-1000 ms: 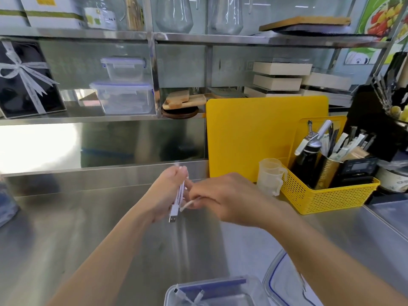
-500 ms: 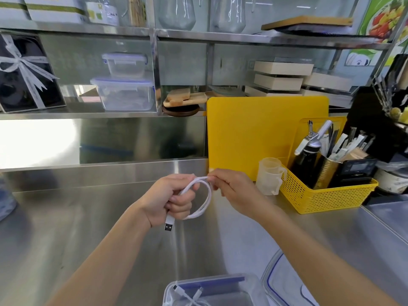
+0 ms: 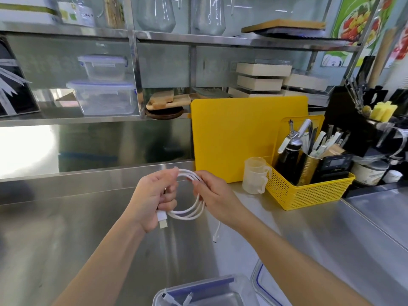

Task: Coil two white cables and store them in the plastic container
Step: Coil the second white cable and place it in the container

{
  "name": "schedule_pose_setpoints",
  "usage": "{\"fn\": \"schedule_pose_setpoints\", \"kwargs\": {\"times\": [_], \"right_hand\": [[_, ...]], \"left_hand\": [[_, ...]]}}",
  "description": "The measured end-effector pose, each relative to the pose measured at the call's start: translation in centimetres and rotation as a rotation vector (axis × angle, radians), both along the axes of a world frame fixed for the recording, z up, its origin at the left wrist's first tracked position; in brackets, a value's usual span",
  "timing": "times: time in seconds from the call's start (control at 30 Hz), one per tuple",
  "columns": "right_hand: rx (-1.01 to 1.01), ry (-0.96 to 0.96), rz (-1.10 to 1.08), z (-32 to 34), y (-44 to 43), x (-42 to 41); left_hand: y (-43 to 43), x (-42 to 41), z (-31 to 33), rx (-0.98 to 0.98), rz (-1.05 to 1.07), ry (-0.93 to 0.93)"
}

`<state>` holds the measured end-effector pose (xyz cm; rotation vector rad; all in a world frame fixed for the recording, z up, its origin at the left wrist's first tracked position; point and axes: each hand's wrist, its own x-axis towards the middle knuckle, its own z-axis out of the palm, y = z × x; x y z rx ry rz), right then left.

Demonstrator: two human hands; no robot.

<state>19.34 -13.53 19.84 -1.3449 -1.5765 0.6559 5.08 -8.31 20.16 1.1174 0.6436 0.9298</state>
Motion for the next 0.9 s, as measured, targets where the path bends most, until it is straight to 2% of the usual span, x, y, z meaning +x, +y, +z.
{"fn": "schedule_pose_setpoints", "kwargs": {"times": [0.1,0.33,0.43,0.7,0.83,0.9], "right_hand": [[-0.052,-0.026,-0.038,-0.6,0.0,0.1],[-0.259,-0.224,-0.109,-0.1,0.1,2.4],[-0.391,-0.073,0.013,0.5,-0.6,3.2],[-0.095,0.420,0.179,3.1,-1.2,2.1],[-0.036,0.691,0.134,3.3,-0.4,1.3],[0.000,0.724,0.081,2.8,0.1,1.2]], "left_hand": [[-0.1,0.6,-0.4,0.064,0.130,0.083],[0.8,0.5,-0.6,0.042,0.359,0.096],[0.8,0.5,-1.0,0.060,0.387,0.117],[0.4,1.1,-2.1,0.045,0.348,0.089],[-0.1,1.6,-2.0,0.035,0.328,0.077],[-0.1,1.6,-1.9,0.022,0.321,0.057]]}}
